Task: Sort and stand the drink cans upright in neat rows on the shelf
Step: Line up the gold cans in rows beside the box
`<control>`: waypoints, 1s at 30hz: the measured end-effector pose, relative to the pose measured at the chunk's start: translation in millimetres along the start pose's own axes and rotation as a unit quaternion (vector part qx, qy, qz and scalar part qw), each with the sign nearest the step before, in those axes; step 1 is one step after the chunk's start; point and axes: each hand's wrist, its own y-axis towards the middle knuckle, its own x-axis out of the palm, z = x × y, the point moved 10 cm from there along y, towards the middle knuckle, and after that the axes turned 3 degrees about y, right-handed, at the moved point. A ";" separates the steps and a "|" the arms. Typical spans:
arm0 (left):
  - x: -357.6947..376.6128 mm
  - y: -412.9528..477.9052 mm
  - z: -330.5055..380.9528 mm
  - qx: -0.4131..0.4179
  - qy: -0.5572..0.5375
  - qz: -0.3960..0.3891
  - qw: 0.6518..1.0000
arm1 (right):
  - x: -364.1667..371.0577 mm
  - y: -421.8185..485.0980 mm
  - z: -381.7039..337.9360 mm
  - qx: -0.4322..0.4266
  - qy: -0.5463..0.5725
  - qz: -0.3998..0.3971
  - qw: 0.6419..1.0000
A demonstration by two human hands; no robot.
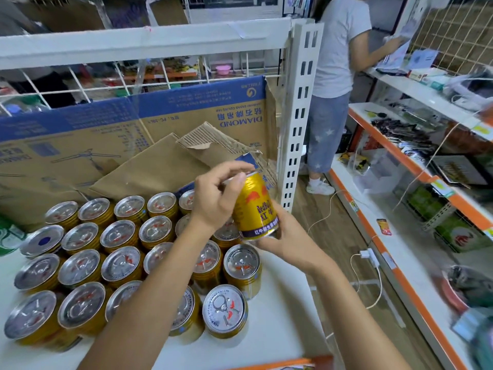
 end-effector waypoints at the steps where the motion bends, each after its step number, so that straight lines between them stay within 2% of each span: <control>1: 6.6 -1.1 0.3 0.003 0.010 -0.019 1.000 | 1.7 -4.6 5.4 0.028 0.054 -0.032 0.998; 4: 19.0 -4.6 -2.2 -0.006 0.009 -0.051 0.999 | -1.3 -11.6 15.3 0.066 0.148 -0.071 0.984; 7: 35.2 -7.1 3.9 0.012 0.018 -0.097 0.995 | -13.2 -7.5 26.2 0.089 0.179 -0.024 0.980; 10: 37.6 -4.4 3.5 0.012 0.051 -0.099 0.994 | -29.5 -6.6 39.9 0.113 0.112 0.076 0.984; 13: 21.6 -4.2 -19.4 -0.061 0.089 -0.056 0.993 | -36.7 -13.4 60.5 0.133 0.058 0.149 0.978; 15: 13.4 -9.3 -39.0 -0.100 0.152 -0.059 0.981 | -36.7 -17.8 75.1 0.133 0.031 0.173 0.976; 18: 24.3 -21.1 -54.7 -0.110 0.220 -0.147 0.958 | -33.0 -18.4 85.7 0.117 -0.042 0.181 0.976; 21: 40.6 -25.7 -47.1 -0.082 0.188 -0.200 0.958 | -27.7 -15.8 81.1 0.105 -0.128 0.169 0.972; 25: 55.9 -34.0 -37.3 -0.047 0.188 -0.283 0.939 | -25.8 -16.4 74.9 0.095 -0.169 0.148 0.970; 30: 59.1 -37.8 -37.1 -0.042 0.201 -0.316 0.926 | -30.7 -19.8 75.0 0.100 -0.189 0.140 0.967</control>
